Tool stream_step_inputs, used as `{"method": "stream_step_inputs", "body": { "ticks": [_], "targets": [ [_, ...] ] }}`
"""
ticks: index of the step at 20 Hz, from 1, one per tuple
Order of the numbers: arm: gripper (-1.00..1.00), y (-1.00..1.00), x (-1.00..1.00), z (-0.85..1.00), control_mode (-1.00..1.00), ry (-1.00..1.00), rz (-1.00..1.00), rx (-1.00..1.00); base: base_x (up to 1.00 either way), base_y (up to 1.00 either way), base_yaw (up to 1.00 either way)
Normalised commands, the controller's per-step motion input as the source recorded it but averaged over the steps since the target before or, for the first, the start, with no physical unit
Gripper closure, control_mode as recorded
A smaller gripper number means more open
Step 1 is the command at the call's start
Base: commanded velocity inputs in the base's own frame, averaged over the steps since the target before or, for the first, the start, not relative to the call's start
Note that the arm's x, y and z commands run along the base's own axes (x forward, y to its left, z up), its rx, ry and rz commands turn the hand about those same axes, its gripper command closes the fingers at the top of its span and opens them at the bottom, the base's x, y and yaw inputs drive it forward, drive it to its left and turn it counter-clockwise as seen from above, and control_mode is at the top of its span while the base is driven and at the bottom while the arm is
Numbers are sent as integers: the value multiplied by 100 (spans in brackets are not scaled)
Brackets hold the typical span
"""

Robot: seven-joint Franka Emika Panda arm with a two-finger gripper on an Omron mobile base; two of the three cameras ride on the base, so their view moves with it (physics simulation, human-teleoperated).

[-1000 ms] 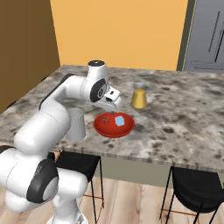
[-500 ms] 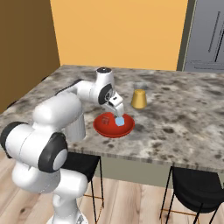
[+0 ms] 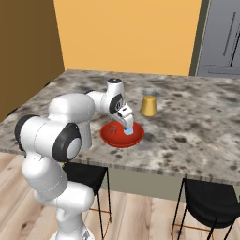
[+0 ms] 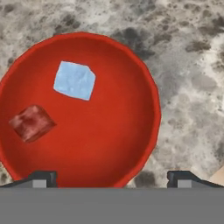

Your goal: There are two ice cubes in the ice bowl. Place both ice cubes in the glass cup.

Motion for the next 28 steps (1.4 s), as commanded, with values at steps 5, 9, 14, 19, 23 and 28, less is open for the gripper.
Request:
{"method": "stream_step_inputs", "body": {
  "ticks": [5,9,14,19,23,28],
  "targets": [
    [-100,-11,31,-35,-100,0,-1,0,0,0,0],
    [-100,0,40,-27,-100,0,0,1,0,0,0],
    [-100,-1,46,-29,-100,0,0,0,0,0,0],
    [-100,-13,39,-30,-100,0,0,0,0,0,0],
    [-100,-18,27,-27,-100,0,0,0,0,0,0],
    [-100,-6,26,-23,-100,0,0,0,0,0,0]
  ]
}}
